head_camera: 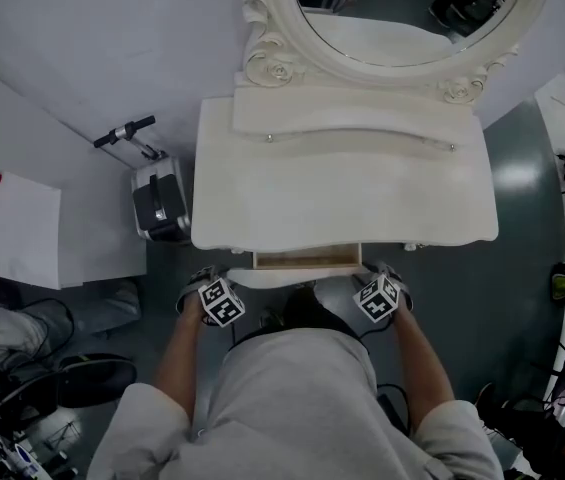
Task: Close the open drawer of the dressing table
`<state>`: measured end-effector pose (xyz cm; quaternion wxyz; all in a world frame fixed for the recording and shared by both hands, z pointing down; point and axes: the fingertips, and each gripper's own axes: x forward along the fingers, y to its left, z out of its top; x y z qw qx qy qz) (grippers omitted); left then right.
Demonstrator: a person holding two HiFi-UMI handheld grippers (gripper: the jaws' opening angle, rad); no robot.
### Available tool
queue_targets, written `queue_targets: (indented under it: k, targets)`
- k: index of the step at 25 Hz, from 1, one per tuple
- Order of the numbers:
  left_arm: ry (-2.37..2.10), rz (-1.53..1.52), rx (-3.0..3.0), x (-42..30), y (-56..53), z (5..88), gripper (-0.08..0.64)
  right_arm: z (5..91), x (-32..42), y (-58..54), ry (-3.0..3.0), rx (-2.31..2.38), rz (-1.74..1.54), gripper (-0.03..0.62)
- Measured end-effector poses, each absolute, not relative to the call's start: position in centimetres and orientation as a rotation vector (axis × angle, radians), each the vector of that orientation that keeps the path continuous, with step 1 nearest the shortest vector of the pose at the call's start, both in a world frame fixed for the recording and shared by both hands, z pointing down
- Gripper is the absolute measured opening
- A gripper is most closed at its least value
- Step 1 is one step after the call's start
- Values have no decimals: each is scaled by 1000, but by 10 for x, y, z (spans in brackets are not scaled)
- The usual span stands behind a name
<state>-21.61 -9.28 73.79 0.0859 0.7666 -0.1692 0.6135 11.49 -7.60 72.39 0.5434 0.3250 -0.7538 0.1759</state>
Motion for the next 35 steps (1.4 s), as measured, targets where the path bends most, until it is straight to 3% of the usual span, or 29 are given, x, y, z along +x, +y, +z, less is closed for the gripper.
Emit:
queue_targets:
  k: [35]
  targets:
    - [-773,1748,2099,-222,-115,737,178,719,118,-102,-1882,813,406,173]
